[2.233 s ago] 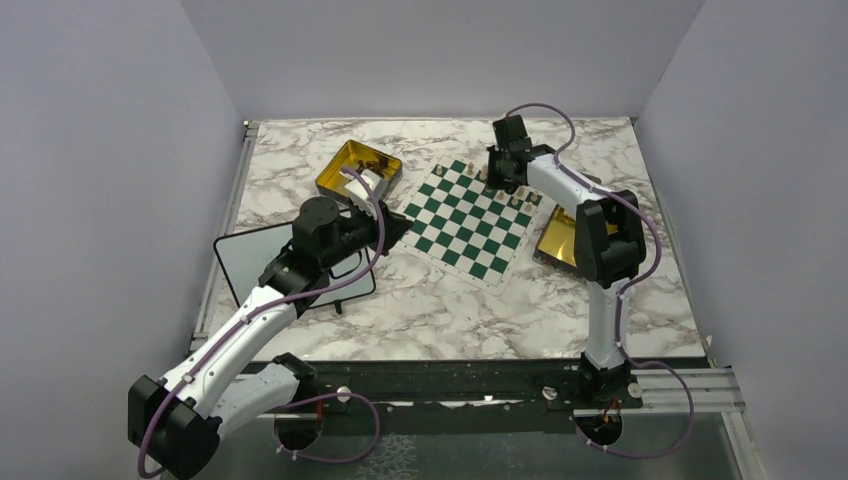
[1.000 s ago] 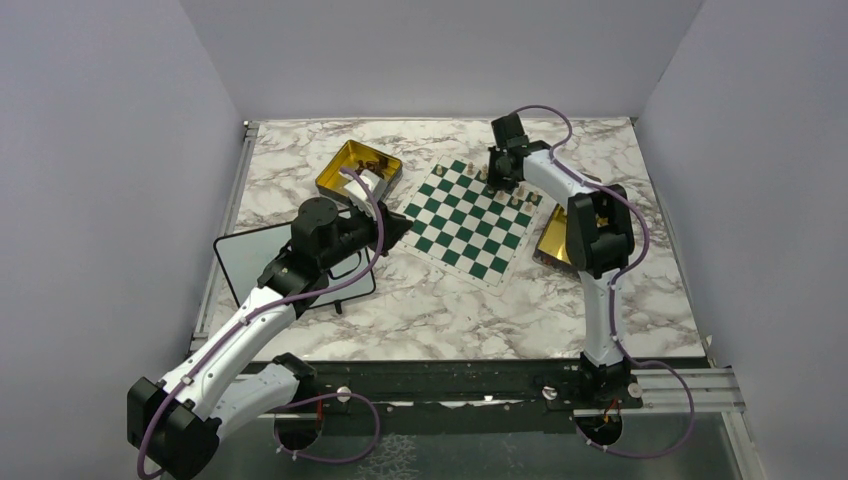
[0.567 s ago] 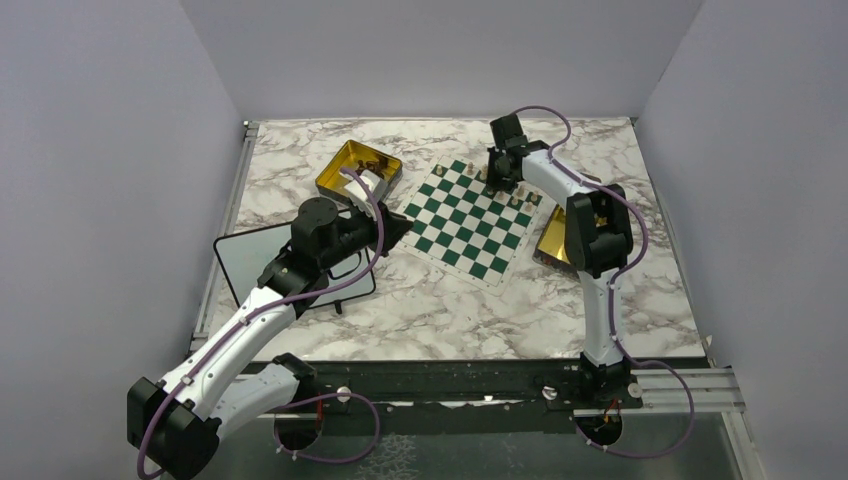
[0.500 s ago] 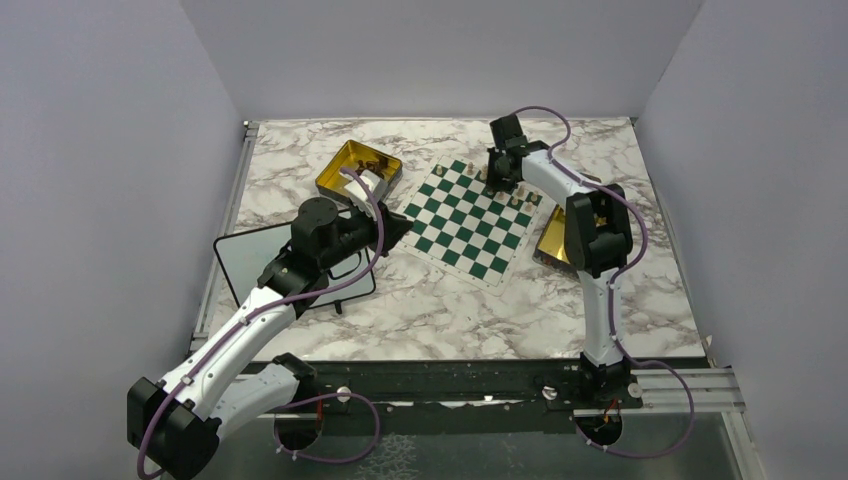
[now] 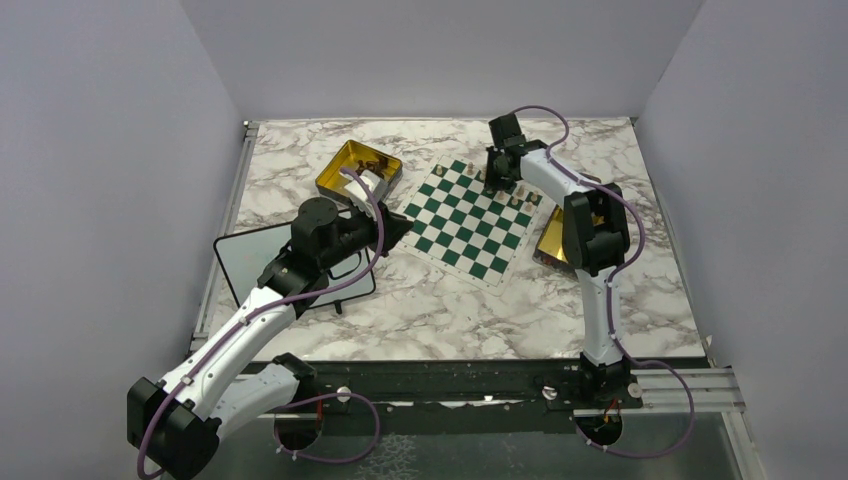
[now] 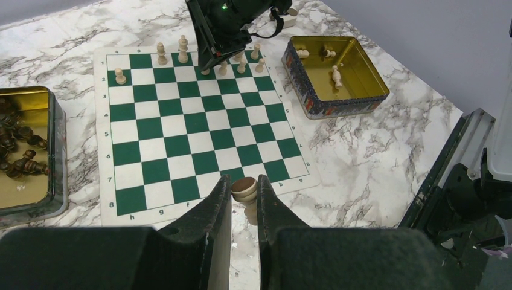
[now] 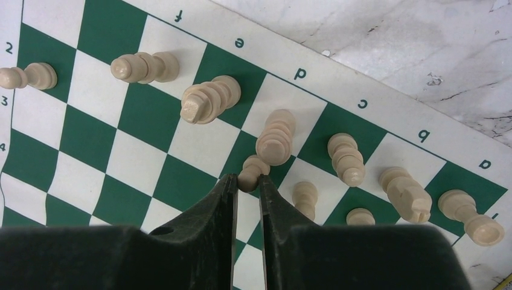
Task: Set up the chess pieces on the board
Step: Place the chess piece on the chessboard.
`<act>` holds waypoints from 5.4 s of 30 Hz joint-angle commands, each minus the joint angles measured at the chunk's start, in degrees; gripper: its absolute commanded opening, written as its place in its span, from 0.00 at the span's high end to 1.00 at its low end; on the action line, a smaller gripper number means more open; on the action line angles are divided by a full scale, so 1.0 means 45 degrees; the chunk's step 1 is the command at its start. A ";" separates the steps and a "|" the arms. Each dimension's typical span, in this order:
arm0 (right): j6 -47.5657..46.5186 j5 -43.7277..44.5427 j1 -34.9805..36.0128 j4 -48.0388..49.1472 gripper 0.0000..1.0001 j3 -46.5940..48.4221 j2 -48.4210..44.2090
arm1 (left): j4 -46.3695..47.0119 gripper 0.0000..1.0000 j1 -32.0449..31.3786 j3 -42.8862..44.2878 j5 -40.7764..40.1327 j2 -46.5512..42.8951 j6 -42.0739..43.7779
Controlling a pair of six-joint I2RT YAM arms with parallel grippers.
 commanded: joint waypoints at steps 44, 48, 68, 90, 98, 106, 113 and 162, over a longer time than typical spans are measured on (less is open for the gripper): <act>-0.3280 -0.5440 0.0502 0.6135 0.61 -0.7099 -0.8418 | 0.1158 0.99 0.0317 0.0748 0.1909 0.2312 -0.4609; -0.4758 -0.5447 0.1275 0.9346 0.61 -0.9750 -1.0382 | 0.2157 1.00 0.0759 0.0939 0.2847 0.3227 -0.6847; -1.7063 -0.9192 0.4345 1.6599 0.69 -1.6335 -1.4112 | 0.3333 1.00 0.1401 0.1482 0.4657 0.5398 -1.1987; -2.0522 -0.7681 0.5487 1.4092 0.69 -1.5368 -1.3176 | 0.3450 1.00 0.1470 0.1019 0.5331 0.5547 -1.2745; -2.0624 -0.7388 0.5555 1.4401 0.93 -1.5499 -1.3078 | 0.3394 1.00 0.1479 0.0997 0.5412 0.5629 -1.2949; -1.7415 -0.6747 0.5554 1.6429 0.99 -1.6044 -1.2856 | 0.2685 0.64 0.1654 0.1507 0.4504 0.5475 -1.1611; -1.4863 -0.6277 0.5551 1.6208 0.99 -1.5912 -1.3014 | 0.1165 0.28 0.1779 0.3142 0.3212 0.5409 -0.8966; -0.0790 0.4677 0.2491 1.3826 0.98 -0.8497 -0.2891 | -0.1965 0.01 0.0347 0.0450 -0.3343 -0.0740 0.0664</act>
